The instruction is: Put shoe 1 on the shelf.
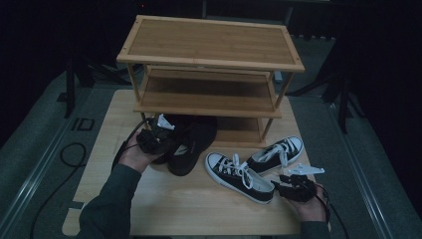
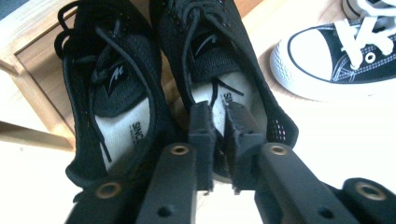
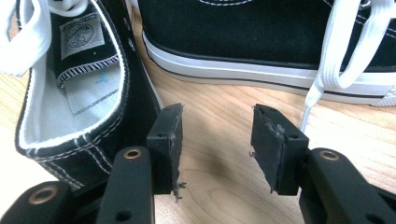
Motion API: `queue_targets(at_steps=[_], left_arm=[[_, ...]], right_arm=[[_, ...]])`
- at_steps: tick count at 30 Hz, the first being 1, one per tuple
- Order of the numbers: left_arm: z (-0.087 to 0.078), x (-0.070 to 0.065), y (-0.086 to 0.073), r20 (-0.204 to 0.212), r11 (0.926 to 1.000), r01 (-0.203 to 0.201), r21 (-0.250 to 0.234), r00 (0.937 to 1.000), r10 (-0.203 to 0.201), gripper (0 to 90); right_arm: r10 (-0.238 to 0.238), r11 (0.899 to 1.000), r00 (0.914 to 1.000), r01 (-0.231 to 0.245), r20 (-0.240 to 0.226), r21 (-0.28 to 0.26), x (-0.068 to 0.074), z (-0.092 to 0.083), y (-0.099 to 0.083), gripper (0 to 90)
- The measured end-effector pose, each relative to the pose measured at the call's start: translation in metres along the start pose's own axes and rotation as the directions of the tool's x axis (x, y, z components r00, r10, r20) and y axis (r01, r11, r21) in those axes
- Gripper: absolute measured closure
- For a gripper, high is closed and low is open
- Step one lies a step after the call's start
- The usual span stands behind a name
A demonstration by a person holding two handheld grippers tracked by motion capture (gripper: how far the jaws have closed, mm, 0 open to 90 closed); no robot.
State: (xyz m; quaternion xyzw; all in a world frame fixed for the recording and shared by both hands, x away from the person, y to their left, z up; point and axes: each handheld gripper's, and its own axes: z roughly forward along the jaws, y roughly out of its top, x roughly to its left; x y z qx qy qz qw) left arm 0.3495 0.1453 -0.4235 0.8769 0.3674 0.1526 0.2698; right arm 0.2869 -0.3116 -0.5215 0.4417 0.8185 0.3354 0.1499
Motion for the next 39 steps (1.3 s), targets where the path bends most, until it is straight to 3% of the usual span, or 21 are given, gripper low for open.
queue_targets(at_steps=[4, 14, 26, 39], left_arm=[[0.0, -0.002, -0.008, 0.004, 0.9998, -0.009, 0.019, 1.0, 0.009, 90.0], [0.003, -0.001, -0.028, 0.028, 0.9995, 0.02, 0.024, 0.9994, -0.021, 89.9], [0.025, -0.008, -0.052, 0.037, 0.9971, 0.025, 0.072, 0.9989, -0.028, 90.0], [0.04, -0.012, -0.064, 0.046, 0.9946, 0.036, 0.097, 0.9981, -0.04, 89.9]], right_arm=[[0.001, 1.0, 1.0, -0.001, 0.0, 0.0, 0.0, 0.0, 0.0, 53.1], [-0.001, 1.0, 1.0, 0.001, 0.001, 0.001, 0.0, 0.001, -0.001, 53.0], [0.004, 1.0, 1.0, -0.004, 0.004, -0.001, -0.001, -0.001, -0.001, 52.9], [0.002, 1.0, 1.0, -0.002, 0.006, -0.004, 0.0, -0.002, -0.001, 52.8]])
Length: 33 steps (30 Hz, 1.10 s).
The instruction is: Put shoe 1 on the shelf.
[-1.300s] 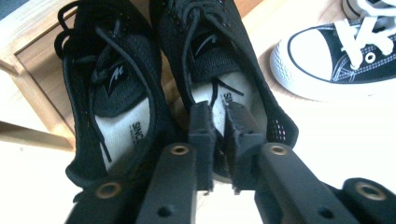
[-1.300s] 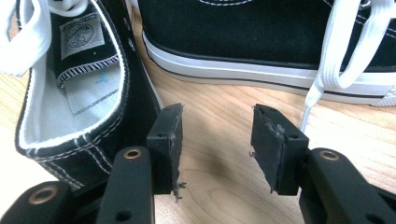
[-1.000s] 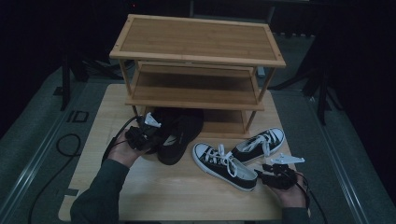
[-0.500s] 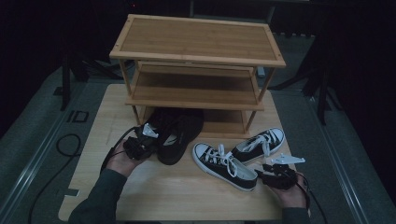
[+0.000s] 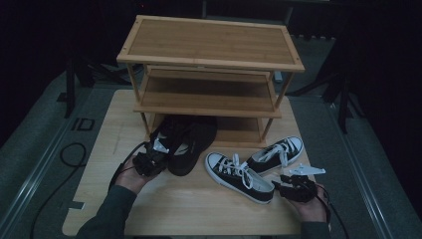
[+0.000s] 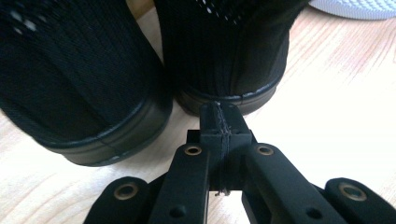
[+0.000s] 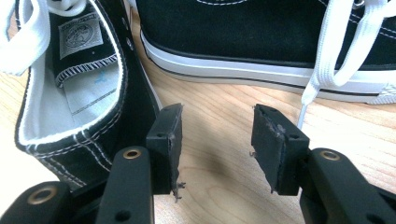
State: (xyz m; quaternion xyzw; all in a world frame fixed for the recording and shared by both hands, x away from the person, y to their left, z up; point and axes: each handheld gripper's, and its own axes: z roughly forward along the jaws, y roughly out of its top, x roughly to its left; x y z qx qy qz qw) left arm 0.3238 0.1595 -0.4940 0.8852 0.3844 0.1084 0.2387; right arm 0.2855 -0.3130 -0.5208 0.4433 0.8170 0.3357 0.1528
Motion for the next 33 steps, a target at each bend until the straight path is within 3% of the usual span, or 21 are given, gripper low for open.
queue_targets(at_steps=[20, 28, 33], left_arm=[[0.031, -0.013, -0.008, 0.013, 0.9961, -0.041, 0.079, 0.9991, 0.04, 89.8], [0.036, -0.013, -0.008, 0.007, 0.9963, -0.029, 0.081, 0.9996, 0.029, 89.9], [0.038, -0.011, -0.002, -0.012, 0.9977, 0.002, 0.067, 0.9999, -0.002, 89.9]], right_arm=[[0.005, 1.0, 1.0, -0.005, 0.001, -0.004, -0.001, -0.001, 0.0, 52.7], [0.002, 1.0, 1.0, -0.002, 0.0, -0.003, -0.001, 0.0, 0.0, 52.7], [0.001, 1.0, 1.0, -0.001, -0.001, 0.0, 0.0, 0.0, 0.0, 52.7]])
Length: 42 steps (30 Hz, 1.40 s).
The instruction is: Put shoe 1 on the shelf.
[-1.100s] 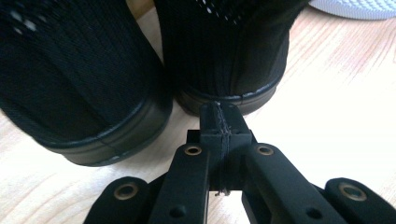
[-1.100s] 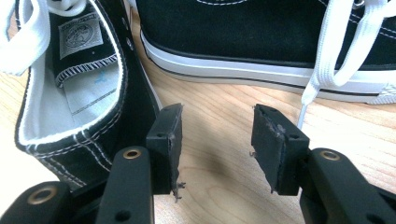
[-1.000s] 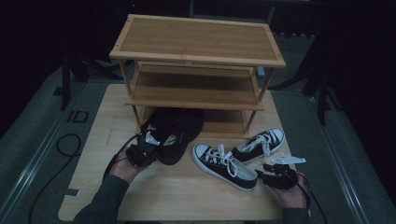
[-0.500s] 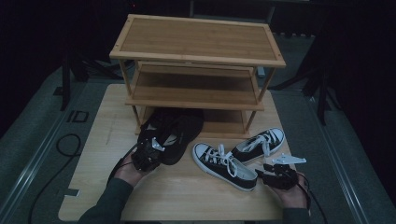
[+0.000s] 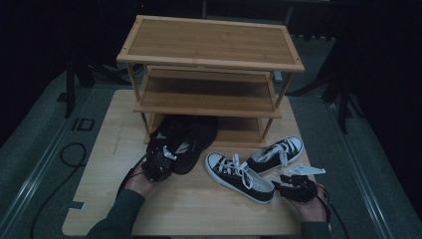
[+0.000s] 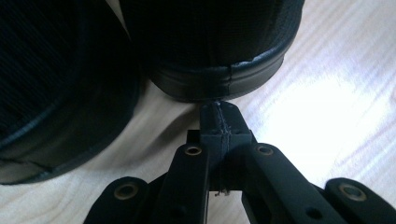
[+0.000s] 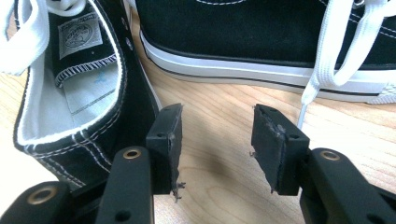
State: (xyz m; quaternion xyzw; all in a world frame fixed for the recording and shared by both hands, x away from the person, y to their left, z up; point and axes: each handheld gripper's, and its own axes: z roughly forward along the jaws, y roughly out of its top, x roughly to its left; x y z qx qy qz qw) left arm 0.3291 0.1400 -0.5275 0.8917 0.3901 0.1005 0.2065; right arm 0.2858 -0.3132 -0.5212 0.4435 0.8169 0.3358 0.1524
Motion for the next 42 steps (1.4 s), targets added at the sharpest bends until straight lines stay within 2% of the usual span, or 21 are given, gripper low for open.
queue_targets(at_steps=[7, 8, 12, 15, 21, 27, 29, 30, 32, 36, 42], left_arm=[[0.004, -0.006, 0.016, -0.002, 0.9998, -0.004, -0.018, 1.0, 0.004, 89.9], [0.005, -0.008, 0.019, 0.01, 0.9998, -0.005, -0.021, 0.9999, 0.005, 89.9], [0.008, -0.015, 0.026, 0.006, 0.9994, -0.033, -0.014, 0.9994, 0.033, 89.9], [0.009, -0.019, 0.029, 0.011, 0.999, -0.036, -0.025, 0.9993, 0.037, 89.9], [0.008, -0.022, 0.034, -0.004, 0.9985, -0.052, -0.019, 0.9986, 0.052, 89.9], [0.008, -0.022, 0.036, 0.002, 0.9988, -0.044, -0.022, 0.999, 0.045, 89.9], [0.007, -0.023, 0.038, -0.008, 0.9983, -0.05, -0.029, 0.9987, 0.05, 89.9], [0.007, -0.023, 0.041, -0.033, 0.998, -0.04, -0.05, 0.9987, 0.039, 89.7], [0.005, -0.022, 0.048, -0.04, 0.9972, -0.011, -0.073, 0.9992, 0.008, 89.6], [0.007, -0.023, 0.058, -0.06, 0.9976, -0.028, -0.064, 0.9979, 0.025, 89.3], [0.012, -0.024, 0.066, -0.059, 0.9966, -0.044, -0.07, 0.9974, 0.04, 89.3]], right_arm=[[0.0, 1.0, 1.0, 0.0, 0.001, 0.0, 0.0, 0.0, 0.0, 52.7], [0.0, 1.0, 1.0, 0.0, 0.001, -0.001, 0.0, 0.0, 0.0, 52.7], [0.002, 1.0, 1.0, -0.002, 0.0, -0.004, 0.0, -0.001, 0.0, 52.7], [0.001, 1.0, 1.0, -0.001, 0.0, -0.004, 0.0, 0.0, 0.0, 52.8], [0.0, 1.0, 1.0, 0.0, 0.0, 0.0, 0.0, 0.0, 0.0, 52.8], [-0.004, 1.0, 1.0, 0.004, -0.003, 0.004, 0.001, 0.001, 0.0, 52.7], [-0.003, 1.0, 1.0, 0.003, -0.003, 0.005, 0.001, 0.002, 0.0, 52.7], [-0.004, 1.0, 1.0, 0.004, -0.003, 0.005, 0.001, 0.002, 0.0, 52.7], [-0.005, 1.0, 1.0, 0.005, -0.004, 0.006, 0.002, 0.002, 0.001, 52.7], [-0.003, 1.0, 1.0, 0.003, -0.003, 0.004, 0.001, 0.001, 0.0, 52.7], [-0.002, 1.0, 1.0, 0.002, -0.003, 0.003, 0.001, 0.001, 0.0, 52.7]])
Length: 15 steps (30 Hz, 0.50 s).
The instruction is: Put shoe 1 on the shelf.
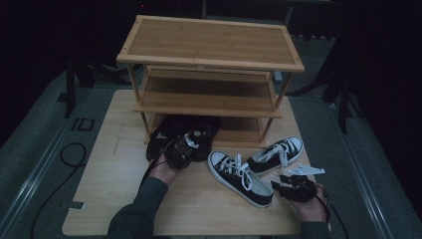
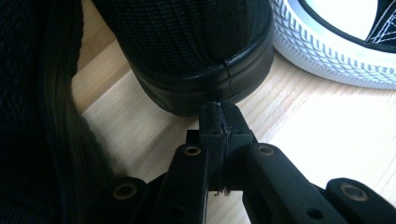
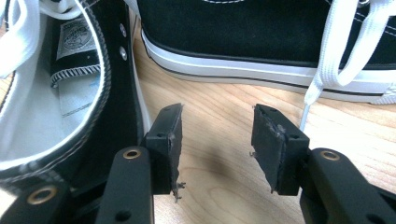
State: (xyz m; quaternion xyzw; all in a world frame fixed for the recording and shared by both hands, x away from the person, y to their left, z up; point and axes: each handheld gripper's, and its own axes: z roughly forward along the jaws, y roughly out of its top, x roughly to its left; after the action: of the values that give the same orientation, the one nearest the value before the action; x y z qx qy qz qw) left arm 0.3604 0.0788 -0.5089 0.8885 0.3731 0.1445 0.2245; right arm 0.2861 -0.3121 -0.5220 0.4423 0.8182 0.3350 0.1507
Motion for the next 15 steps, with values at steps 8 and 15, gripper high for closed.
queue_targets(at_steps=[8, 15], left_arm=[[0.011, -0.005, 0.016, 0.005, 0.9999, -0.012, -0.004, 0.9999, 0.012, 89.2], [0.023, -0.011, 0.029, 0.032, 0.9995, -0.031, 0.002, 0.999, 0.031, 89.3]], right_arm=[[-0.002, 1.0, 1.0, 0.002, 0.0, 0.001, 0.0, 0.0, 0.0, 52.7], [0.0, 1.0, 1.0, 0.0, 0.0, -0.004, -0.001, -0.001, 0.0, 52.7]])
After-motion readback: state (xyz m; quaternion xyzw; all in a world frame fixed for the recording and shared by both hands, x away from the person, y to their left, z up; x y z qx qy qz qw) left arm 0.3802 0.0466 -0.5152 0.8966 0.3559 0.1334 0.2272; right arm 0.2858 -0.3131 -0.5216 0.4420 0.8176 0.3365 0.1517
